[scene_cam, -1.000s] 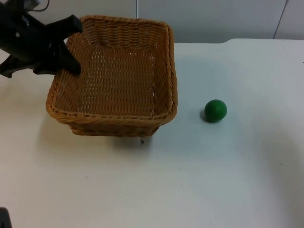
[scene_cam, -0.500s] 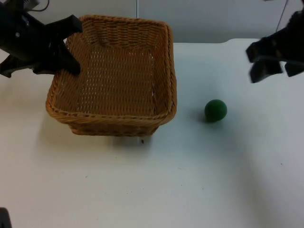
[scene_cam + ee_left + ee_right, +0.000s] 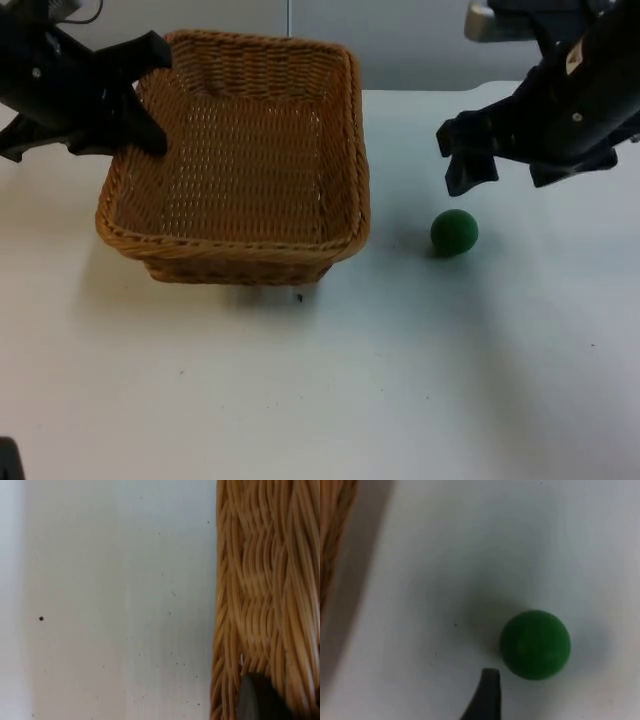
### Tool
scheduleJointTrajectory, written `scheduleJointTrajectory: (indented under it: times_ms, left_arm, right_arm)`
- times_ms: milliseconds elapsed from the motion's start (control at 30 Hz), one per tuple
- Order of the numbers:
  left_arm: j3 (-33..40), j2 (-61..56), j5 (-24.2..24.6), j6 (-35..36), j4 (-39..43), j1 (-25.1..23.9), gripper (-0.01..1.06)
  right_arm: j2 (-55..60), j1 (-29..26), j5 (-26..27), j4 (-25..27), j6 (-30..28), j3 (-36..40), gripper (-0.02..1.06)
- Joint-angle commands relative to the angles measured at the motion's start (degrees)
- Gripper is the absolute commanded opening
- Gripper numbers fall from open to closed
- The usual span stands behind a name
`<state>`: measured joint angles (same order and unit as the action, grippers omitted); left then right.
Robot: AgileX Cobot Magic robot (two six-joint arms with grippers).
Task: Pick up the basket with the left hand and place the ball into the basket with the right hand.
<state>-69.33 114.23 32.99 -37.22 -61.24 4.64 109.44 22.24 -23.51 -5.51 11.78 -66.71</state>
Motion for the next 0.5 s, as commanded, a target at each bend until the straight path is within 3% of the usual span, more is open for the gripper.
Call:
scheduleJointTrajectory:
  times_ms: [0,467]
  left_arm:
    - [-0.1,-1.1,0.1,0.2,-1.3,0.0,0.0]
    - [-0.1,-1.1,0.1,0.2,-1.0,0.0,0.0]
  right_arm:
    - [0.5,0.6,1.0,-0.3,0.3,-0.5,0.77]
    - [5.3,0.8,5.5,0.0,0.3,-0.8,0.77]
